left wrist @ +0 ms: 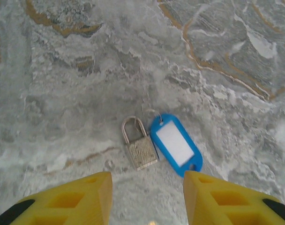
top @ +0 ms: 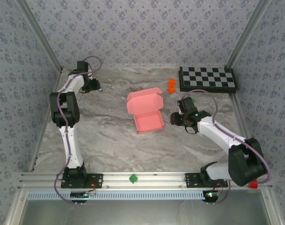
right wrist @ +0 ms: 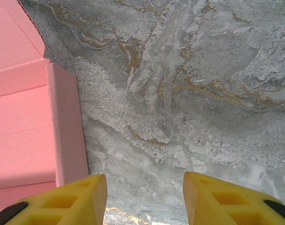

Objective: Fold the paper box

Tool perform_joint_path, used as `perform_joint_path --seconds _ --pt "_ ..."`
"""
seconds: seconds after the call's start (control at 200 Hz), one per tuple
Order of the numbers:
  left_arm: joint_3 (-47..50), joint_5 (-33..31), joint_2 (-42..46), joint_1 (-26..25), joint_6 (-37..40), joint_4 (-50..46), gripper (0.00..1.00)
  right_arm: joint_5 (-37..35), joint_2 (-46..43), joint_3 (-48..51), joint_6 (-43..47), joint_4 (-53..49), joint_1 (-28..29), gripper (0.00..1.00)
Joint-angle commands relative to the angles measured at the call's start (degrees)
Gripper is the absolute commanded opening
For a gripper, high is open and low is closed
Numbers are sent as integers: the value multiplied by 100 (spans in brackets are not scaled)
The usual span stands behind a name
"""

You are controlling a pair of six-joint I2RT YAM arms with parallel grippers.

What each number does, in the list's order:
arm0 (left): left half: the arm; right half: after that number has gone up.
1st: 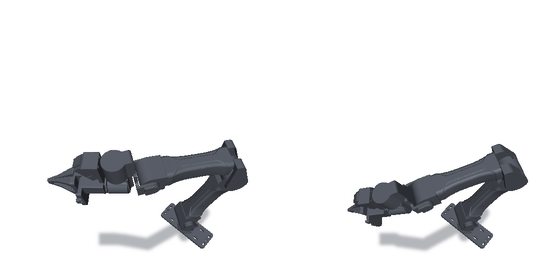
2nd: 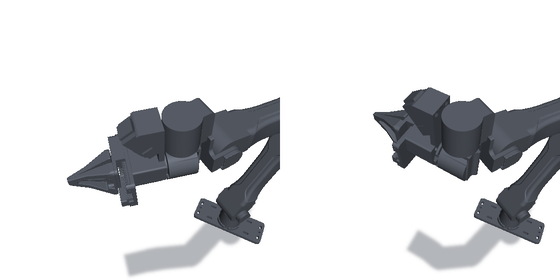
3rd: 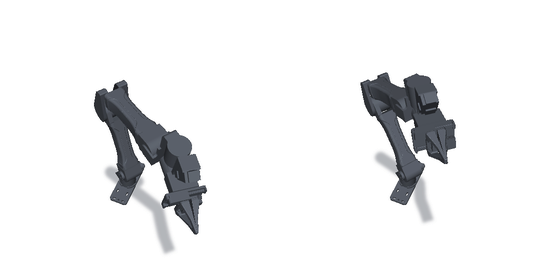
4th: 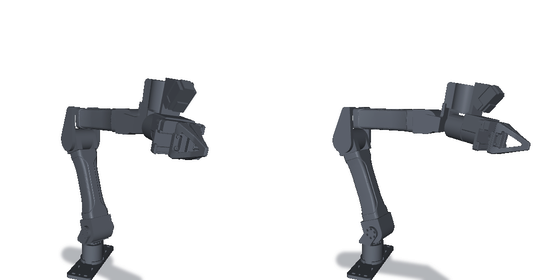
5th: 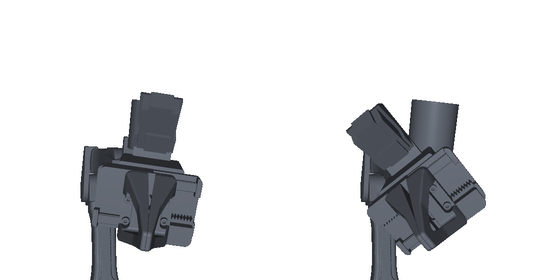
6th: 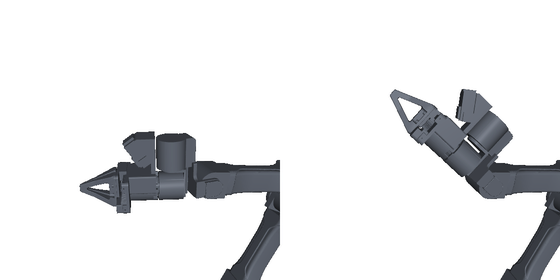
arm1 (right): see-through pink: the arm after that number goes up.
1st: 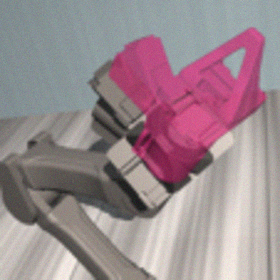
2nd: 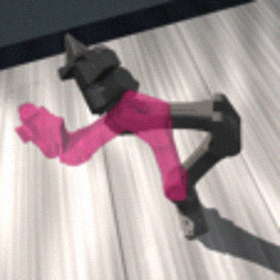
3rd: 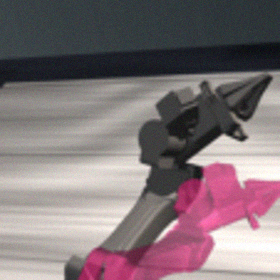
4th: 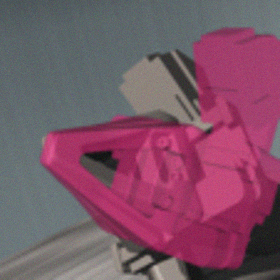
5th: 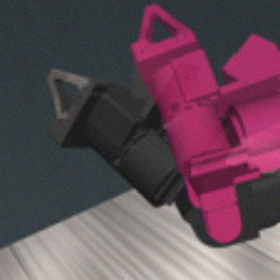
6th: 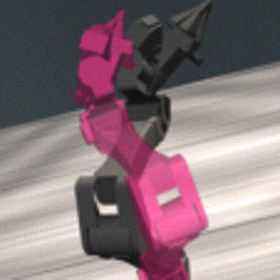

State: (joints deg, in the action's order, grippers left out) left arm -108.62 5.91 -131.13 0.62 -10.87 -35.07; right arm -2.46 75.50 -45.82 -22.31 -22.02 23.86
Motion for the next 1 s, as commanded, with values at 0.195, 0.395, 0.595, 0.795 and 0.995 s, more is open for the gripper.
perform_joint_path --seconds 0.195,0.395,0.595,0.795,0.995 --pt "-1612 131 -893 91 364 -925 45 191 208 4 -73 66 -40 48" --pt "-2724 444 -1580 133 495 -1567 44 217 314 2 -86 110 -29 48" --pt "-2980 663 -1791 140 559 -1705 44 246 418 -49 -81 106 -13 48" --pt "-2990 717 -1819 139 609 -1721 41 245 451 -58 -74 110 3 48" --pt "-3024 830 -1894 140 674 -1749 35 246 500 -59 -59 101 12 48"
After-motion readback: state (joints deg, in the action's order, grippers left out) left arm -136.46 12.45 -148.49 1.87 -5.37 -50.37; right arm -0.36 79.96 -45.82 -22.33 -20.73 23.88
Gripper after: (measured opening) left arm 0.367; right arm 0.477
